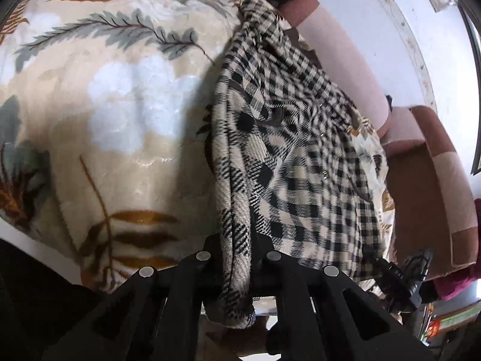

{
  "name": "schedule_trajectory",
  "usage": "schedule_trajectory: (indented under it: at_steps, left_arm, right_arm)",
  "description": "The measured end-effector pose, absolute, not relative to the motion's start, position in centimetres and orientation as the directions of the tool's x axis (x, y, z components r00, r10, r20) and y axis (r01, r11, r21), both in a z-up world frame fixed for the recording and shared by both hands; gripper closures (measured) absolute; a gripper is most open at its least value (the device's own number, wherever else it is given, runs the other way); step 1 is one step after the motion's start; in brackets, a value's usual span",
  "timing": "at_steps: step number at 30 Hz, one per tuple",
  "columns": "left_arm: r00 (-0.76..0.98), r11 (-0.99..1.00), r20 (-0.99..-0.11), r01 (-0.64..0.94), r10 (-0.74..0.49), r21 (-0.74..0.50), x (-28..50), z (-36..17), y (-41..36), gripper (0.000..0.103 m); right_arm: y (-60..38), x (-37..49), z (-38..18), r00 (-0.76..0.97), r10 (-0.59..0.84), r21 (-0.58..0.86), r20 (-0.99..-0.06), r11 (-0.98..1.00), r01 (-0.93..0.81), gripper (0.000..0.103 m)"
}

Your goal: Fold large clothes

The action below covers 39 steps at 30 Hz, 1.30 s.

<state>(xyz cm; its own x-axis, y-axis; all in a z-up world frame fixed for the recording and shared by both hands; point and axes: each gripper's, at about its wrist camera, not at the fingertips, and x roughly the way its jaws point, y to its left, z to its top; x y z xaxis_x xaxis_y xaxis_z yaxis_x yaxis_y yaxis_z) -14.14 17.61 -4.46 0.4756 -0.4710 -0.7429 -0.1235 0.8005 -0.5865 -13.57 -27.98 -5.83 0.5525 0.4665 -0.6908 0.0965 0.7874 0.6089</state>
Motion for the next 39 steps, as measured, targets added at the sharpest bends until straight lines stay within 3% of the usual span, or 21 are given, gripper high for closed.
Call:
schedule_trajectory:
  at_steps: [4,12,14,20,22,25,29,30,35,39]
  left_arm:
    - [0.496,0.811,-0.733,-0.094,-0.465,-0.578,-15.8,-2.9,17.6,0.097]
    - [0.457,0.831,-0.765,-0.093,-0.453,-0.548,-18.8,-3.7,18.3,0.096]
    - [0.45,0.819,-0.761,-0.104,-0.467,-0.564,-19.0,-4.2,19.3,0.094]
    - [0.488,0.824,-0.74,-0.072,-0.463,-0.563,-21.6,-2.6,21.5,0.086]
    - [0.497,0.83,-0.737,-0.057,-0.458,-0.554,-22.4,-2.0,21.7,0.083]
    - [0.518,0.845,-0.731,-0.031,-0.444,-0.534,-23.0,-0.9,21.0,0.081]
    - [0.56,0.873,-0.71,0.048,-0.426,-0.486,-22.1,1.5,18.9,0.06]
    - [0.565,0.877,-0.707,0.067,-0.425,-0.475,-21.4,2.0,17.8,0.059]
    - [0.586,0.862,-0.654,0.171,-0.478,-0.477,-20.2,4.4,14.7,0.059]
    - [0.616,0.873,-0.632,0.222,-0.471,-0.435,-20.0,5.7,13.5,0.045]
  right_arm:
    - [-28.7,-14.7,-4.9,0.551,0.521,0.658,-0.652,0.75,0.071,0.095]
    - [-29.1,-16.8,-5.0,0.516,0.51,0.626,-0.688,0.777,0.067,0.094]
    - [-30.0,-17.3,-5.2,0.52,0.477,0.608,-0.709,0.787,0.105,0.082]
    - [-34.0,-21.5,-1.7,0.671,0.34,0.596,-0.659,0.78,0.19,0.069]
    - [-33.8,-21.8,-0.2,0.705,0.352,0.616,-0.616,0.773,0.152,0.069]
    - [-29.4,-19.9,0.7,0.643,0.492,0.642,-0.587,0.767,-0.001,0.069]
    - [-21.1,-16.7,-1.4,0.442,0.678,0.683,-0.588,0.708,-0.177,0.069]
    - [-18.9,-15.8,-2.2,0.39,0.704,0.689,-0.594,0.695,-0.206,0.069]
    - [-11.2,-12.7,-4.9,0.289,0.685,0.621,-0.668,0.728,-0.289,0.069]
    - [-8.3,-12.1,-5.4,0.283,0.651,0.566,-0.704,0.756,-0.33,0.057]
